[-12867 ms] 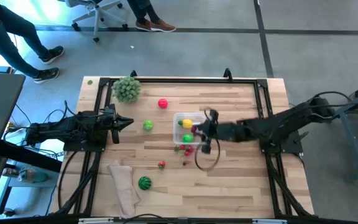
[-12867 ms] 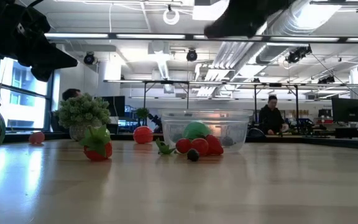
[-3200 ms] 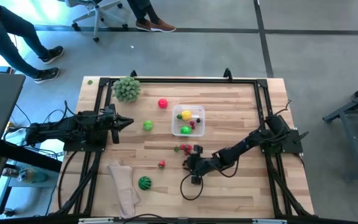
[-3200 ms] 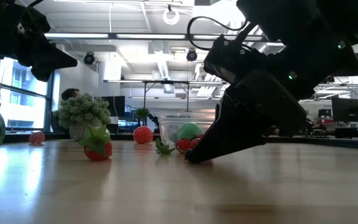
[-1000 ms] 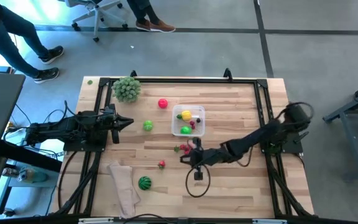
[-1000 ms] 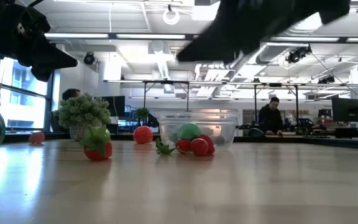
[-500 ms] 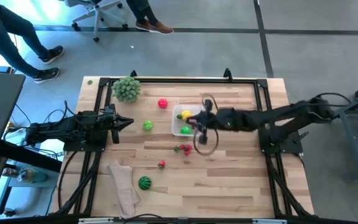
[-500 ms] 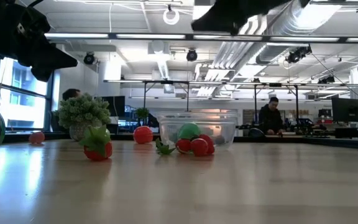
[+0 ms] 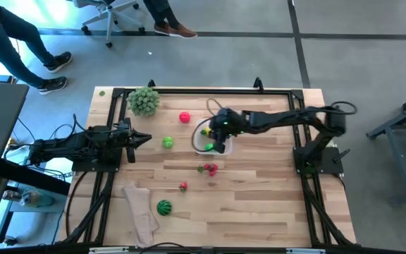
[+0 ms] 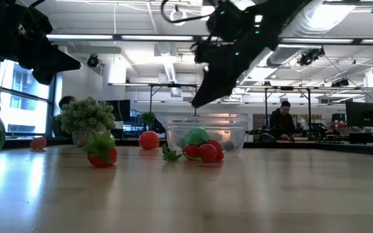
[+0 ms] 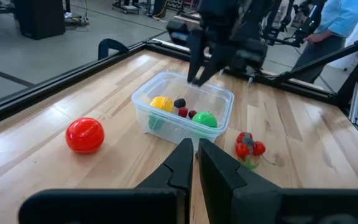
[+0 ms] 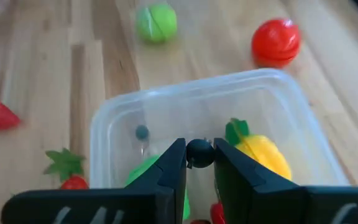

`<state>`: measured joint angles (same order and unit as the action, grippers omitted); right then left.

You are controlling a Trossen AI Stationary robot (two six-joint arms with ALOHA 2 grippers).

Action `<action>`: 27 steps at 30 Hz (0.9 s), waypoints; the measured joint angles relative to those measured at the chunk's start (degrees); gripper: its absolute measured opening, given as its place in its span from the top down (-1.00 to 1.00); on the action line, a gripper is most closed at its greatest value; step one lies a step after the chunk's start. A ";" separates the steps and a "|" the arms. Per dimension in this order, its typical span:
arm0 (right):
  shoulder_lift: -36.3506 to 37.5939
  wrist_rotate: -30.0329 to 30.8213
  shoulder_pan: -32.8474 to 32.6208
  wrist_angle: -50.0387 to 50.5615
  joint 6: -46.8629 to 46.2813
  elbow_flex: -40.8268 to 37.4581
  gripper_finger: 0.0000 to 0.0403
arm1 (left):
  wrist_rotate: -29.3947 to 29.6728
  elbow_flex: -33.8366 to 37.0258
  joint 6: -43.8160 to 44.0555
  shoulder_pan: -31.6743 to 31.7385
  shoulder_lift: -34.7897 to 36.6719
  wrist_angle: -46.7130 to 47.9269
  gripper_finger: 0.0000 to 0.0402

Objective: Pick and placing Produce into tupperware
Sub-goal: Put the blueberry into the transparent container

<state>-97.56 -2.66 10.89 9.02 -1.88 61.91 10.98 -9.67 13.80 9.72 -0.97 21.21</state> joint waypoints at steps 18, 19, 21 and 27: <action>-13.25 -2.29 0.38 19.23 1.34 15.60 0.71 | 0.00 0.02 0.00 0.00 -0.01 -0.02 0.92; -13.25 -2.24 0.38 19.59 1.54 15.38 0.71 | 0.00 0.02 0.02 0.00 0.00 -0.02 0.92; -13.25 -2.09 0.39 19.70 1.91 15.25 0.71 | 0.00 0.02 0.00 0.00 -0.02 0.00 0.92; -13.59 -2.01 0.52 19.62 2.34 15.25 0.71 | 0.00 0.00 0.00 0.00 -0.02 0.00 0.92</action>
<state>-111.15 -4.67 11.41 28.64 0.46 77.17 10.98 -9.67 13.80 9.72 -0.99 21.21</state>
